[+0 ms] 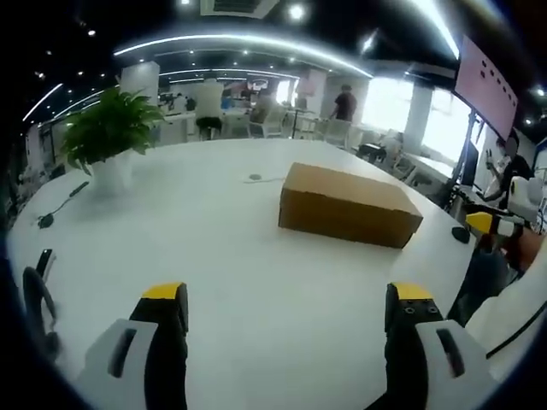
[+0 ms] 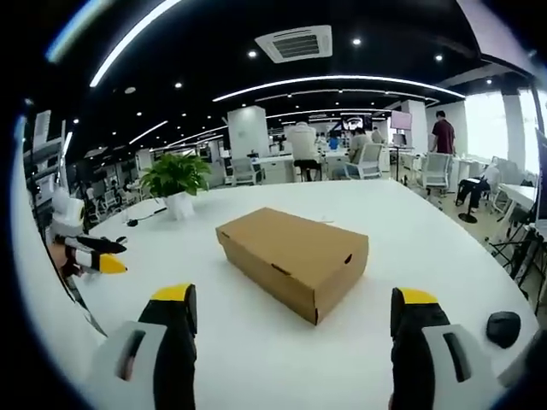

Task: Operate the shoe box by opening the lid, removing the specified soft item, and placing it in the target area until the item is outside and the box remains undamaged.

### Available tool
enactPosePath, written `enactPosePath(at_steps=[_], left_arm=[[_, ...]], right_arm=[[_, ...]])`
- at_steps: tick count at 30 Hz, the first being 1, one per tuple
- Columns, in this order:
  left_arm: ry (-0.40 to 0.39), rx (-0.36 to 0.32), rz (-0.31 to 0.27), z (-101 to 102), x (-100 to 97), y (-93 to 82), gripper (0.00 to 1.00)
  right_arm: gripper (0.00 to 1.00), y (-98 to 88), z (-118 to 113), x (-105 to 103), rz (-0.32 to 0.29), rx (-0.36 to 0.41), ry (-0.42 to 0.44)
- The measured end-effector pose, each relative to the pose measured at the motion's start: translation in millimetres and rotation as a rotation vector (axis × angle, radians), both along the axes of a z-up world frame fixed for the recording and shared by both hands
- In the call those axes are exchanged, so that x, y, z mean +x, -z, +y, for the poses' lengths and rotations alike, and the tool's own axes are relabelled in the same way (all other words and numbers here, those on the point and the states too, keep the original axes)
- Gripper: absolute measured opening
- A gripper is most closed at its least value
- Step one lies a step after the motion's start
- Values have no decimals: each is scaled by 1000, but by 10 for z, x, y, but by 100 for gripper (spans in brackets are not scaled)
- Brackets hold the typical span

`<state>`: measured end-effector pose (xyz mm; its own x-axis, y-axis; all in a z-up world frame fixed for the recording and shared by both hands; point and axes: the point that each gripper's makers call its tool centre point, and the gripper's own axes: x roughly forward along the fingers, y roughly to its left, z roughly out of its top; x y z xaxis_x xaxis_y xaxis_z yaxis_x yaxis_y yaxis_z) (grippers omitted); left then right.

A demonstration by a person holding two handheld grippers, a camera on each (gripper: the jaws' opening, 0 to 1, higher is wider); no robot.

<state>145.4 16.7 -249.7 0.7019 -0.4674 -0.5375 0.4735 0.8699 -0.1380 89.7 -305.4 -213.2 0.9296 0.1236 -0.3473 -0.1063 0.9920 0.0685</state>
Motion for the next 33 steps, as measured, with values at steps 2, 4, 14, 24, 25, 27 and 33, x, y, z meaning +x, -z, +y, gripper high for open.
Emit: enactPosePath(at_steps=[2, 4, 14, 24, 25, 27, 33], left_arm=[[2, 2, 16, -13, -4, 39, 99], [3, 9, 2, -11, 11, 45, 99], [56, 5, 7, -110, 2, 32, 96], [78, 40, 0, -9, 179, 11, 93], [79, 44, 0, -7, 188, 17, 93], [87, 48, 1, -16, 198, 28, 93], [174, 118, -59, -102, 202, 18, 90]], right_arm=[[99, -34, 3, 15, -17, -22, 2], [99, -5, 21, 4, 17, -53, -15], [87, 227, 14, -103, 160, -104, -8], [89, 115, 3, -131, 109, -112, 5], [88, 113, 1, -125, 110, -120, 3], [85, 66, 19, -112, 83, -142, -20], [70, 97, 9, -150, 137, -204, -37]])
